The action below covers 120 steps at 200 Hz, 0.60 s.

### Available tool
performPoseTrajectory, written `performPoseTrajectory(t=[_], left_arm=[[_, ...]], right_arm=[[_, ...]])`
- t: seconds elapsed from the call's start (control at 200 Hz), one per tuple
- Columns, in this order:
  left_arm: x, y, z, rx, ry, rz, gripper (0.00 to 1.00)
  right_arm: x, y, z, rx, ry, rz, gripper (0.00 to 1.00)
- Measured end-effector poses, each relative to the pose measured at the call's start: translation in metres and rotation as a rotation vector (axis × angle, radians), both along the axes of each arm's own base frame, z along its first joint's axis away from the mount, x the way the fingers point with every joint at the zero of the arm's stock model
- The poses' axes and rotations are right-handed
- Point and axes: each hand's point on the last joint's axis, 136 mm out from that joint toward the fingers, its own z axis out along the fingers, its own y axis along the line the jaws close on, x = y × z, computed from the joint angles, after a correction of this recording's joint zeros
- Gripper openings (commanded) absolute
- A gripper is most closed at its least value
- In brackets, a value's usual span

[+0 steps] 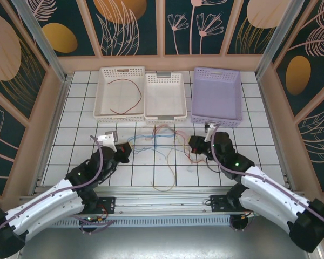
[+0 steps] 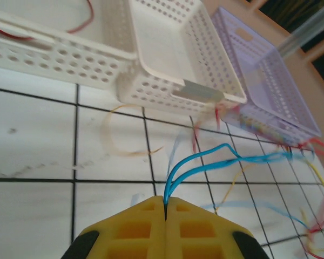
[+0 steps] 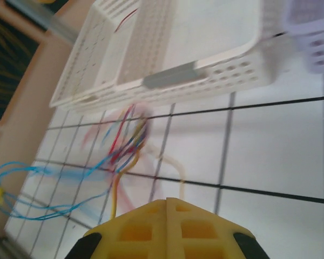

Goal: Untangle the cables

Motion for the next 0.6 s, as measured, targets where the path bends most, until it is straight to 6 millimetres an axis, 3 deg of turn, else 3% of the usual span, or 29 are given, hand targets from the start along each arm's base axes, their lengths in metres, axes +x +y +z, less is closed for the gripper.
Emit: performPoseTrajectory(t=[0.14, 0.335, 0.4, 0.49, 0.601], left_arm=[[0.007, 0.019, 0.014, 0.054, -0.008, 0.071, 0.00], [0.009, 0.031, 0.050, 0.083, -0.048, 0.111, 0.00], [0.009, 0.031, 0.059, 0.078, -0.062, 0.109, 0.00], [0.010, 0.027, 0.059, 0.087, -0.056, 0.089, 0.00], [0.011, 0.016, 0.050, 0.106, -0.028, 0.046, 0.00]], right_arm=[[0.005, -0.031, -0.007, -0.031, 0.034, -0.091, 0.00], [0.007, -0.057, -0.014, -0.040, 0.080, -0.158, 0.00], [0.005, -0.054, -0.010, -0.020, 0.072, -0.130, 0.00], [-0.002, -0.034, -0.002, 0.045, 0.043, -0.023, 0.00], [-0.017, -0.002, 0.006, 0.089, 0.017, 0.127, 0.31]])
